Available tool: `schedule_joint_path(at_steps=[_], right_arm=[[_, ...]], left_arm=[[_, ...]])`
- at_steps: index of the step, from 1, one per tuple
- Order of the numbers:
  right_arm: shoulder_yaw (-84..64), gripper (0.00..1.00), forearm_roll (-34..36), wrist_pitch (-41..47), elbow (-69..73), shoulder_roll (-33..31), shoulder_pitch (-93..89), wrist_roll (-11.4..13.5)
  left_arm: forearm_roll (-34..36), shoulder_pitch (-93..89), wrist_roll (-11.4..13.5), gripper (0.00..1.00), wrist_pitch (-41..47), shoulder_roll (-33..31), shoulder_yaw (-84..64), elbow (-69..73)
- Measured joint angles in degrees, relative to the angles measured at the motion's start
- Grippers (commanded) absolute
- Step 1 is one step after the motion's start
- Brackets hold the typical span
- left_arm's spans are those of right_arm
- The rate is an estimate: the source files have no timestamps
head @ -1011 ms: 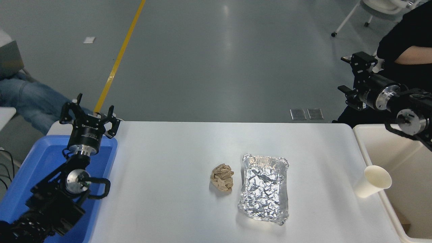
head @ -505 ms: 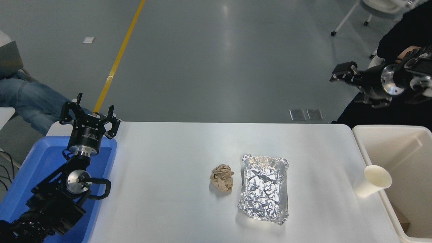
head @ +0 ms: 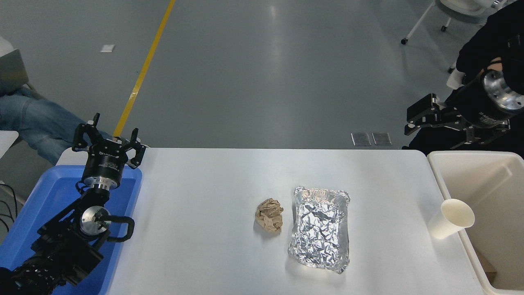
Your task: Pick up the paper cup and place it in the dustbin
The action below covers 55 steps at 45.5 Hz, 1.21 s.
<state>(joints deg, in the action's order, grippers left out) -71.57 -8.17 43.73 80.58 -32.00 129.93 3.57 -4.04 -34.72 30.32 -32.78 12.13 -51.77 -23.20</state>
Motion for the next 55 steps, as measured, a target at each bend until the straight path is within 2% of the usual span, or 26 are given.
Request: schedule_joint_path(at_steps=[9, 24, 30, 55], right_arm=[[-2.7, 1.0, -1.77, 0.7, 4.13, -0.19, 2.69, 0.02], [-4.02, 1.0, -13.04, -4.49, 3.79, -5.26, -4.72, 0.03], [-3.9, 1.0, -15.43, -8.1, 0.12, -7.32, -10.18, 0.04], [8.67, 1.0, -17.08, -20.4, -18.68, -10.43, -40.83, 0.04]], left_arm=[[0.0, 0.0, 0.0, 0.99, 0.0, 0.0, 0.0, 0.0], [0.0, -0.01, 0.0, 0.99, 0.0, 0.0, 0.0, -0.01], [0.01, -0.01, 0.0, 0.99, 0.0, -0.01, 0.0, 0.01], [0.0, 0.0, 0.0, 0.99, 0.0, 0.0, 0.0, 0.0]])
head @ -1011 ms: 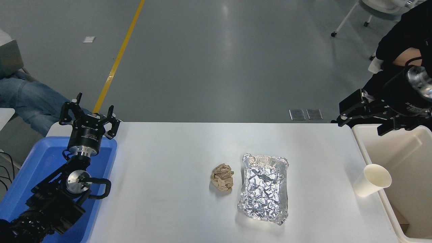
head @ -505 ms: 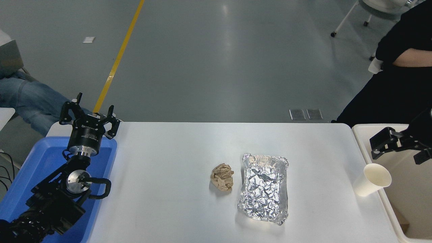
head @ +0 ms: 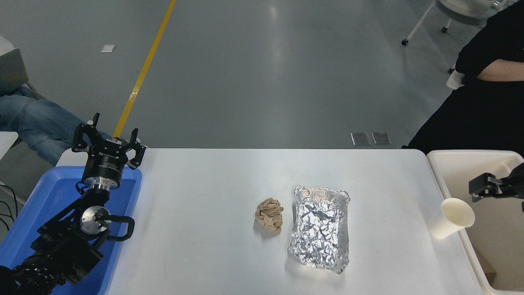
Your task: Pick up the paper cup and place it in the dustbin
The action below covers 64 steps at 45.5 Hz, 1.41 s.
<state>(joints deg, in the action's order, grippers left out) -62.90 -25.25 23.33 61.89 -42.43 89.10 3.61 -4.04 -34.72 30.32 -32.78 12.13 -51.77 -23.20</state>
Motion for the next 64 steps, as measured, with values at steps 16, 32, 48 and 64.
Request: schedule_joint_path(at_steps=[16, 32, 48, 64], right_arm=[[8.19, 1.0, -0.04, -3.09, -7.25, 0.38, -11.65, 0.0], [13.8, 0.99, 0.02, -4.54, -10.64, 2.26, -18.29, 0.0], [16.39, 0.1, 0.02, -8.1, -13.08, 5.18, -22.38, -0.08], [16.9, 0.0, -0.12, -10.53, -13.48, 6.12, -22.71, -2.72]], left_arm=[[0.01, 0.0, 0.0, 0.99, 0.0, 0.0, 0.0, 0.0], [0.01, 0.0, 0.0, 0.99, 0.0, -0.01, 0.0, 0.0], [0.01, 0.0, 0.0, 0.99, 0.0, -0.01, 0.0, 0.0], [0.0, 0.0, 0.0, 0.99, 0.0, -0.01, 0.0, 0.0]])
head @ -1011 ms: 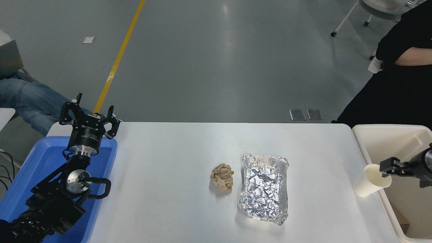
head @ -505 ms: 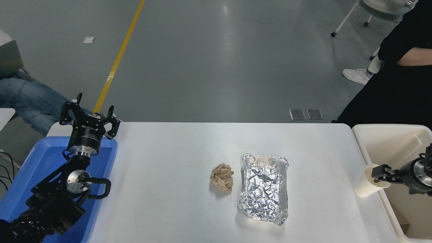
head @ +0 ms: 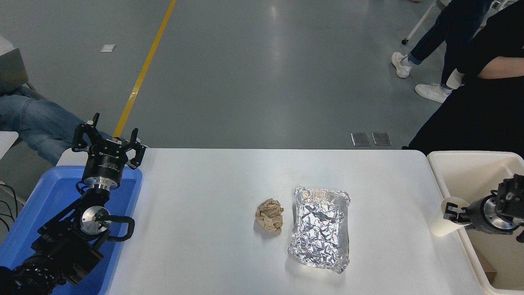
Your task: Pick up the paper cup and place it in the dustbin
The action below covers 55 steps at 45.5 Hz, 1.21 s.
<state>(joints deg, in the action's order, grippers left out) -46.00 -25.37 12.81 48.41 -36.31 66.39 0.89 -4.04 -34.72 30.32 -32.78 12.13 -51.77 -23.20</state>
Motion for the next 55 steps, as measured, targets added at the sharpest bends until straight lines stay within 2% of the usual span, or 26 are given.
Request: schedule_joint_path(at_steps=[16, 29, 40, 55], right_arm=[[-0.45, 0.0, -0.41, -0.85, 1.49, -2.22, 4.98, -1.62], [-4.26, 0.0, -1.5, 0.15, 8.58, -7.43, 16.4, -2.14], [-9.16, 0.0, -2.09, 6.22, 16.28, -12.22, 33.13, -3.09], [-11.27, 0.0, -2.34, 15.69, 19.88, -16.08, 51.52, -3.46]], left_arm=[[0.0, 0.0, 0.0, 0.99, 0.0, 0.0, 0.0, 0.0], [-0.01, 0.0, 0.01, 0.99, 0.0, 0.0, 0.0, -0.01], [0.0, 0.0, 0.0, 0.99, 0.0, 0.01, 0.0, -0.01], [0.01, 0.0, 0.0, 0.99, 0.0, 0.0, 0.0, -0.01]])
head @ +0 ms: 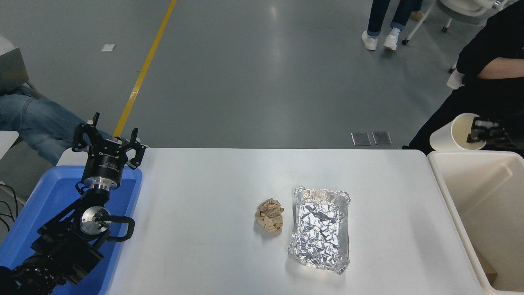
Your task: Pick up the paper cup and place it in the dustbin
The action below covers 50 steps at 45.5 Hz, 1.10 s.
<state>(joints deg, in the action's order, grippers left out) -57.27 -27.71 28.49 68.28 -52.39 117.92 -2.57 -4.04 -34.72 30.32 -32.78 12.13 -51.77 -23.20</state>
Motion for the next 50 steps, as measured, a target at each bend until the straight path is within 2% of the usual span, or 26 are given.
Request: schedule_joint_path(at_steps=[20, 33, 42, 50], right_arm=[[-0.49, 0.0, -0.41, 3.31, -0.45, -2.36, 5.65, 0.19], [2.28, 0.0, 1.08, -2.25, -12.07, -3.6, -7.67, 0.56], [7.74, 0.0, 7.89, -8.89, -22.92, -2.6, -24.13, 0.58], [12.23, 0.0, 17.58, -15.76, -31.4, 0.4, -40.13, 0.65]], left_arm=[[0.0, 0.0, 0.0, 0.99, 0.0, 0.0, 0.0, 0.0], [-0.02, 0.0, 0.0, 0.99, 0.0, 0.0, 0.0, 0.0], [0.0, 0.0, 0.0, 0.99, 0.0, 0.0, 0.0, -0.01], [-0.01, 0.0, 0.0, 0.99, 0.0, 0.0, 0.0, 0.01]])
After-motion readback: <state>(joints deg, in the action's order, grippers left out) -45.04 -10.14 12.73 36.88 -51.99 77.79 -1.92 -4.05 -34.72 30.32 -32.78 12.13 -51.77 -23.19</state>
